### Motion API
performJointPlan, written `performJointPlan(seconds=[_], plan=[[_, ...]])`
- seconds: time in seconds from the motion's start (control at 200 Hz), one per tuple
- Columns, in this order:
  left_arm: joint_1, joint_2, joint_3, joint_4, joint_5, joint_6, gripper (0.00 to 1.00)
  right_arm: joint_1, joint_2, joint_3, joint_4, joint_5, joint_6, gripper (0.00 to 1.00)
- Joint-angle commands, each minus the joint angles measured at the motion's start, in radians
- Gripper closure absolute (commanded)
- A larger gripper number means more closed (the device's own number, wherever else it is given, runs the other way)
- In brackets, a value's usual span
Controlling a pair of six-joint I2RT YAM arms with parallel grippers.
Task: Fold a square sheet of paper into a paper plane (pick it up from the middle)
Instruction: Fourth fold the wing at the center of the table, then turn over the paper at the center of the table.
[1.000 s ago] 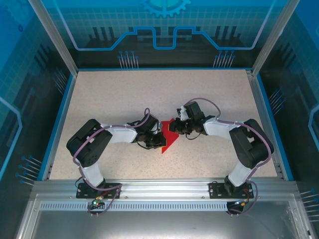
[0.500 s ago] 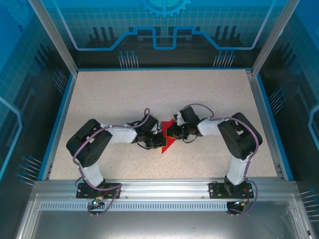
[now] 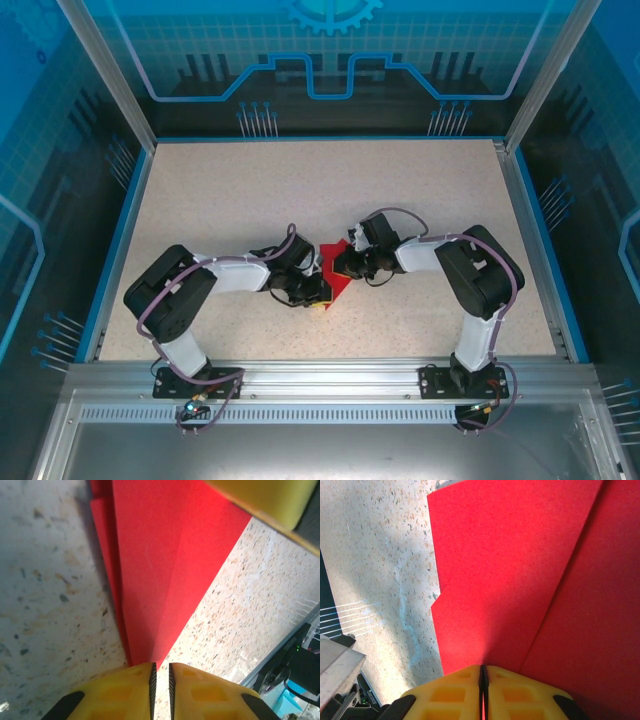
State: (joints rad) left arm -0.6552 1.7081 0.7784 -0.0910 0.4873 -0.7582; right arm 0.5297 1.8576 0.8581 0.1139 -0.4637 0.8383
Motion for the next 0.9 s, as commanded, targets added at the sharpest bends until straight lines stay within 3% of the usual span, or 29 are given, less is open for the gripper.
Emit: performJointPlan(seconds=[0.0,0.31,0.49,0.685,0.895], plan=[[-0.013,0.011,-0.02,-0.102,0.028,0.028,0.82,0.012,0.039,-0.025,-0.03,0.056,-0.007,0.88],[-0.029,0.018,-0.004,-0.139,-0.006,0.035,0.82,0.014,-0.034,0.016,-0.077,0.025,-0.032,0.85],[-0.028,-0.072,0.007,-0.12,-0.025,0.014,0.82,0.008,-0.166,0.015,-0.187,0.113,-0.06,0.8],[-0.001,-0.176,0.071,-0.19,-0.113,0.04,0.76,-0.064,-0.298,-0.114,-0.203,0.148,-0.026,0.67],[0.071,-0.137,0.133,-0.176,-0.115,0.057,0.76,-0.085,-0.318,-0.194,-0.142,0.092,0.019,0.61]])
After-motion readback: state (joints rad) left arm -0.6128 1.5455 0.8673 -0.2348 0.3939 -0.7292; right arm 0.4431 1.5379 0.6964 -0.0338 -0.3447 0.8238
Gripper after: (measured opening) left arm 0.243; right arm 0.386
